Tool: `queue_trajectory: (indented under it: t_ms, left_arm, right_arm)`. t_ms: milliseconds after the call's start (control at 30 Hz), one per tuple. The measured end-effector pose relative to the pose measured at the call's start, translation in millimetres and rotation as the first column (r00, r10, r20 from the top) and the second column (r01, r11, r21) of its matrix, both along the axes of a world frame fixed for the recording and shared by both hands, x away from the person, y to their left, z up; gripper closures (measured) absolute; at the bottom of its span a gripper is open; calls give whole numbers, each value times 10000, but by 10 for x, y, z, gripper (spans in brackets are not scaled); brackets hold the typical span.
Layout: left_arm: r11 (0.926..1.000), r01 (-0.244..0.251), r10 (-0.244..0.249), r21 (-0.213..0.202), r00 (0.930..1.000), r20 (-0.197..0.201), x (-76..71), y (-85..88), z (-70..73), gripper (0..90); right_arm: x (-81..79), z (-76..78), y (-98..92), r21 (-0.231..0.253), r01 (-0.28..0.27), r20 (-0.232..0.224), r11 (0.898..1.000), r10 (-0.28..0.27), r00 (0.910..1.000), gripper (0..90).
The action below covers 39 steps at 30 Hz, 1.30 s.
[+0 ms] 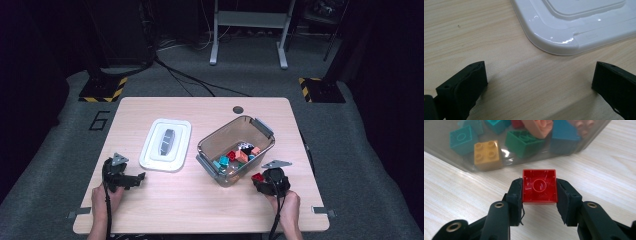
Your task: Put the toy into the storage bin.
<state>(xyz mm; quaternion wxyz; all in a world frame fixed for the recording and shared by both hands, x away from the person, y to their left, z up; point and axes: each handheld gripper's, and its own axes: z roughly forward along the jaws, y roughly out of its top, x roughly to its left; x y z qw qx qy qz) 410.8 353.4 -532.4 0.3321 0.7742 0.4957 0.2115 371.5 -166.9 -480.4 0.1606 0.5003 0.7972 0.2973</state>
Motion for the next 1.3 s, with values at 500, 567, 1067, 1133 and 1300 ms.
queue_trajectory:
  t_ms: [500,567,1067,1133,1300]
  left_arm:
    - [10000,-1,1,2,10000,0,0,0,0,0]
    - [10000,-1,1,1,10000,2,0,0,0,0]
    - [10000,2,-2,6,10000,0,0,0,0,0]
    - [10000,-3,3,0,10000,0,0,0,0,0]
    - [10000,0,0,1,10000,-1,0,0,0,0]
  right_arm:
    - [4,304,-227,47,414,420,9991,-416,9983,594]
    - [2,371,-258,23,520,530,9986,-521,9972,594]
    - [73,833,-258,64,500,1298,9987,-505,9903,594]
    - [90,893,-228,37,464,1389,9989,-464,9892,594]
    - [148,1031,-133,-32,287,1613,9996,-278,9865,594]
